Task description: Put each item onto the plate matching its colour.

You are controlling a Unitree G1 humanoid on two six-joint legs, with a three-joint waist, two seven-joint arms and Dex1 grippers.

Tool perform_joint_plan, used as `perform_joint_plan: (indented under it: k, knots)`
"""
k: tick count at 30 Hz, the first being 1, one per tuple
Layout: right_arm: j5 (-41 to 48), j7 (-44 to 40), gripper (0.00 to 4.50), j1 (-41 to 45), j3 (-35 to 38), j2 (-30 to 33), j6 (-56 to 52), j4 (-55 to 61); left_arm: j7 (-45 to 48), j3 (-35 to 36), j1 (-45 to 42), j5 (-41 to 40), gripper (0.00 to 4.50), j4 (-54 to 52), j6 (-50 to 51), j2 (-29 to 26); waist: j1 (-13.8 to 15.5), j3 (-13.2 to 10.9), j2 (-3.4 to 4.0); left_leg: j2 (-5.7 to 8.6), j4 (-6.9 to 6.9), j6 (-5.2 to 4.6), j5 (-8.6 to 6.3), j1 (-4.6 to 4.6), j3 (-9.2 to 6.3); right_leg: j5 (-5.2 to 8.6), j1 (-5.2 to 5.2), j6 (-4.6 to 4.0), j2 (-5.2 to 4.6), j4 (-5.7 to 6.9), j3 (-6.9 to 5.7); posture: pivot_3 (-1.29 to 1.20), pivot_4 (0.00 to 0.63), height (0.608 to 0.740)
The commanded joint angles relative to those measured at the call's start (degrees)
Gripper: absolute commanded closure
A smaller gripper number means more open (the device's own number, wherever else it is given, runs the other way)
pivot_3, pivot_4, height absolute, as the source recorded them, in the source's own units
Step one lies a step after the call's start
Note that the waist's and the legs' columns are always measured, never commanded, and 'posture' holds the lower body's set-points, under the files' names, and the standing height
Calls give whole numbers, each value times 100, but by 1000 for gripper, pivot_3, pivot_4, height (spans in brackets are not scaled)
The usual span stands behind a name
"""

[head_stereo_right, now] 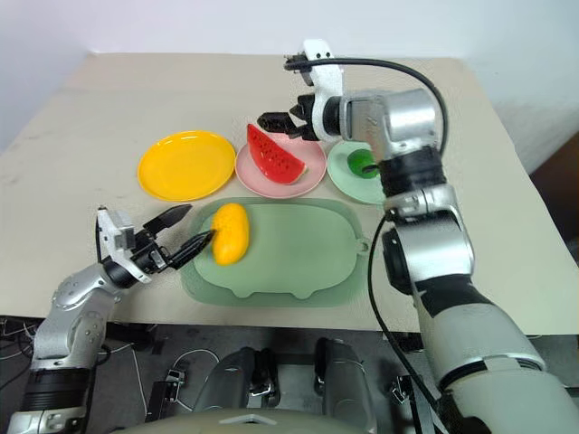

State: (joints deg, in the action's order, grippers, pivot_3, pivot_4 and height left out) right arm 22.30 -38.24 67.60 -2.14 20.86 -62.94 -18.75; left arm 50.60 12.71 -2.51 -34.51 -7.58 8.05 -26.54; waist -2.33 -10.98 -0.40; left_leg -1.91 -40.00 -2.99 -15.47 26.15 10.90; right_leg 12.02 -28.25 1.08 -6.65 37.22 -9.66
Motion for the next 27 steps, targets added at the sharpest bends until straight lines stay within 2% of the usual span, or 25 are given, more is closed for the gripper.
perform_joint_plan:
  k: [1, 5, 9, 11, 17, 21, 27]
  knots:
    - [356, -196, 46, -638, 87, 581, -449, 1745, -25, 239, 159, -470, 0, -507, 360, -127, 0, 0, 1, 2, 0, 0, 0, 1, 0, 0, 0, 0, -2, 0, 0, 0, 150, 696]
    - [683, -694, 46, -1548, 380, 1156, 106, 2982, -188, 327, 333, -644, 0, -843, 806, -316, -3, -1, 1, 4, -2, 2, 0, 0, 1, 0, -2, 0, -3, 0, -1, 0, 150, 696]
    - [1014, -1050, 46, -2404, 861, 1387, 792, 3602, -521, 293, 394, -601, 0, -1222, 1107, -392, 0, -1, 1, 1, 2, 2, 0, -10, 1, 0, 7, 1, 4, -1, -1, 0, 150, 696]
    - [895, -1246, 46, -2884, 887, 1549, 1389, 3881, -721, 244, 364, -500, 0, -1417, 1166, -373, 31, -1, -3, 2, 1, 2, 1, -10, 2, 0, 9, 1, 4, -1, -1, 0, 150, 696]
    - [1111, -1276, 46, -3855, 1196, 1288, 2437, 4313, -1198, 153, 297, -550, 0, -1779, 1625, -372, 146, -1, -3, 2, 1, 2, 0, -34, 1, 7, 32, 13, 5, -8, -1, 0, 150, 696]
    - [1017, -1382, 46, -4273, 973, 1421, 2720, 4381, -1391, 212, 265, -592, 0, -1797, 1894, -410, 169, -1, -3, 2, 9, -6, -7, -74, -6, 16, 74, 15, 6, -27, -2, 0, 150, 696]
    - [1234, -1377, 46, -4370, 988, 1529, 2528, 4223, -1834, 231, 224, -700, 0, -1998, 2509, -522, 167, -2, -3, 4, 9, -29, -20, -74, -8, 25, 78, -2, 0, -34, -2, 0, 150, 696]
